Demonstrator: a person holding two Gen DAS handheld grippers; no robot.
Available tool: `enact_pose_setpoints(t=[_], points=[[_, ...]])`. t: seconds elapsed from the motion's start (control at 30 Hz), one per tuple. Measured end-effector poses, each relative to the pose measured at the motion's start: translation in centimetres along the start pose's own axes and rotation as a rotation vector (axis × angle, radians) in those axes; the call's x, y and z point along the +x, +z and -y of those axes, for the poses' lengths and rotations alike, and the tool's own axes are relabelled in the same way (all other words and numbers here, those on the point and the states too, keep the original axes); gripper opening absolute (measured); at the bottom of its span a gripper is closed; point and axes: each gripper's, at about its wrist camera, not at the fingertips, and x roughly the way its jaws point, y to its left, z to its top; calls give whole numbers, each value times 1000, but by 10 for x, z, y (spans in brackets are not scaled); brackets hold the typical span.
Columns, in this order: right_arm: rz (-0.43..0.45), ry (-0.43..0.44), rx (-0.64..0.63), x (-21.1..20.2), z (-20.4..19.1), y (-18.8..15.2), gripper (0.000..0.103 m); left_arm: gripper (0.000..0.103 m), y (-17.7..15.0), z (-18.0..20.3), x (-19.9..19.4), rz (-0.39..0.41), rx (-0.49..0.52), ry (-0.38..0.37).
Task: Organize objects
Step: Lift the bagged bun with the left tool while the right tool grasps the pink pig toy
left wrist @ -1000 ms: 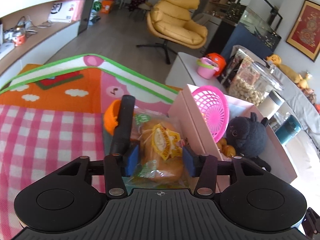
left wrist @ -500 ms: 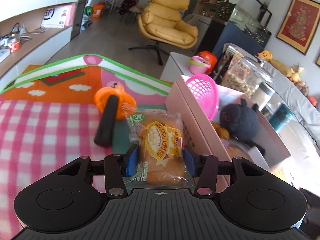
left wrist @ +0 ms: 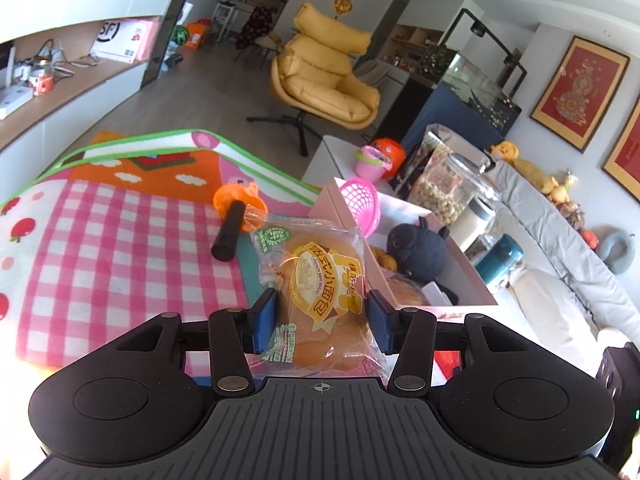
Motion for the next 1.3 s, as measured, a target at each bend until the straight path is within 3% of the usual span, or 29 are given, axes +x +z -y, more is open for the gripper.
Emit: enact_pose_setpoints(t=[0.07, 0.17, 0.27, 0.37, 0.43, 0.47, 0.6, 0.77, 1.0, 1.03, 1.1, 1.2, 1.3], points=[[-16, -17, -63, 12, -25, 6, 103, 52, -1, -1, -6, 19, -6, 14], [-39, -22, -62, 36, -43, 18, 102, 52, -6, -2, -14, 37, -18, 32], [-34, -35, -56, 54, -54, 29, 93, 52, -13, -3, -21, 45, -27, 38], [-46, -22, -74, 62, -62, 30, 76, 52, -22, -4, -26, 45, -57, 24], [-69, -5, -86, 59, -66, 29, 49, 52, -30, -5, -29, 42, -70, 10], [-77, -17, -102, 55, -67, 28, 47, 52, -33, -3, -29, 43, -66, 6], [-90, -71, -149, 31, -57, 17, 47, 52, -49, 1, -24, 51, -60, 16], [-125, -151, -164, 3, -31, 2, 47, 52, -71, 7, -13, 10, -102, -35], [-149, -206, -211, -6, -7, -8, 48, 52, -91, 21, 1, -59, -65, -53], [-144, -228, -230, -5, -7, -9, 52, 52, -93, 24, 1, -62, -53, -52], [-124, -284, -259, -4, -3, -11, 72, 52, -97, 25, 1, -65, -43, -49], [-107, -355, -259, -3, 5, -10, 83, 52, -97, 22, 0, -53, -48, -28], [-108, -356, -194, -3, 19, -11, 92, 52, -98, 20, 0, -59, -49, -13]])
